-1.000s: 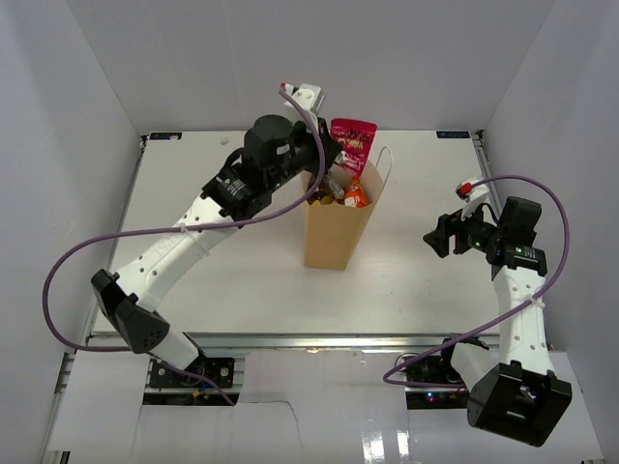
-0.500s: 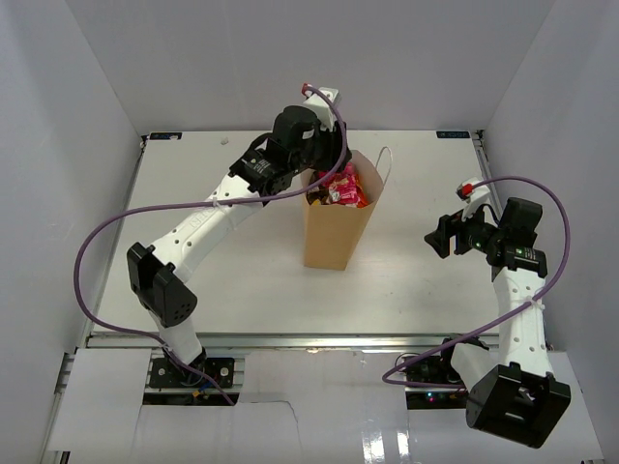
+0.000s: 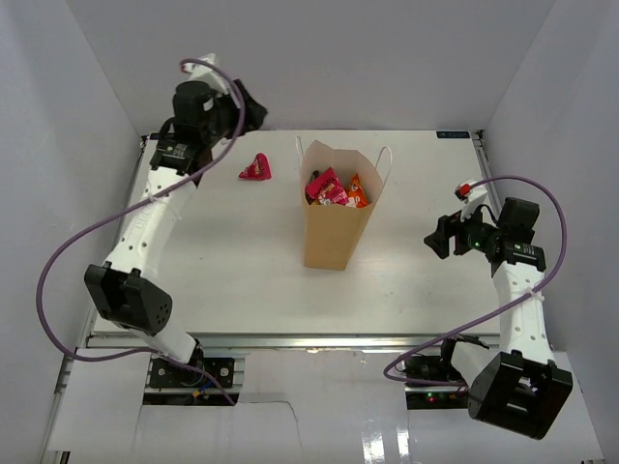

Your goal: Place the snacks into the paper bag

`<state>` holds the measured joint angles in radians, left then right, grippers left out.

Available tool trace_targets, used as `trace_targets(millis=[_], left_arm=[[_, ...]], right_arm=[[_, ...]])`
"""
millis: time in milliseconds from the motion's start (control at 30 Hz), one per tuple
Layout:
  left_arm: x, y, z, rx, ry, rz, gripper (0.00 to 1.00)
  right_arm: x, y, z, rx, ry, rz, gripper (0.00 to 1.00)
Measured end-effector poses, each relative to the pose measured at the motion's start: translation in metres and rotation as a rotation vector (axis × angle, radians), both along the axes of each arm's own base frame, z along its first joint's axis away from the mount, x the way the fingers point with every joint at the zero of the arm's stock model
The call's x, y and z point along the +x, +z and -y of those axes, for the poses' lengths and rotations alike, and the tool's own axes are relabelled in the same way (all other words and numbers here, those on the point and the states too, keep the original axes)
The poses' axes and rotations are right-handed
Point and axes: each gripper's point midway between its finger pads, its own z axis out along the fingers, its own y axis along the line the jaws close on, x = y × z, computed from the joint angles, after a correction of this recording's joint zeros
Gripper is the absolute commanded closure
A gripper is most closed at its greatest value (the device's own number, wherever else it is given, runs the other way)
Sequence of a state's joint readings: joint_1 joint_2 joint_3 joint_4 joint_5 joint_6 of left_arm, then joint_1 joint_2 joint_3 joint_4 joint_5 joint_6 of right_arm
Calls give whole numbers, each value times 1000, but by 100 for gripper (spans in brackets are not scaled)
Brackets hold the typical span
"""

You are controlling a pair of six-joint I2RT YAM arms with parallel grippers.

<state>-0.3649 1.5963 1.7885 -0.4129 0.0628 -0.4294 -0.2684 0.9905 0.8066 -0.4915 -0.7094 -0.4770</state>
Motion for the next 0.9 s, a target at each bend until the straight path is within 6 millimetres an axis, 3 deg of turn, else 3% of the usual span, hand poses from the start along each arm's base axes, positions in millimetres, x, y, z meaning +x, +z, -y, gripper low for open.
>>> trace_targets(millis=[100,167,233,333,433,533,667,900], left_arm=[[40,-58,-82,-52,175,-136,21],[59,-103,-110,-69,239,-237,15],[76,-147,-115,-68,255,-322,13],[100,-207,-104,-38,228,-421,12],[126,-257,-95,7,194,-466,13],[141,-294,-89,52,169,-478,13],[161,-318,-84,124,136,-438,14],[190,-320,-71,270,102,-319,18]], right_arm=[[1,-5,1,5,0,-19,25],[2,-9,1,9,0,-34,25],[3,-13,1,16,1,-52,25],[4,-19,1,27,4,-76,25],[5,-25,1,38,6,-97,25],[7,-28,0,51,14,-111,25],[9,-31,-1,57,18,-116,24],[11,-36,-1,66,21,-135,24]])
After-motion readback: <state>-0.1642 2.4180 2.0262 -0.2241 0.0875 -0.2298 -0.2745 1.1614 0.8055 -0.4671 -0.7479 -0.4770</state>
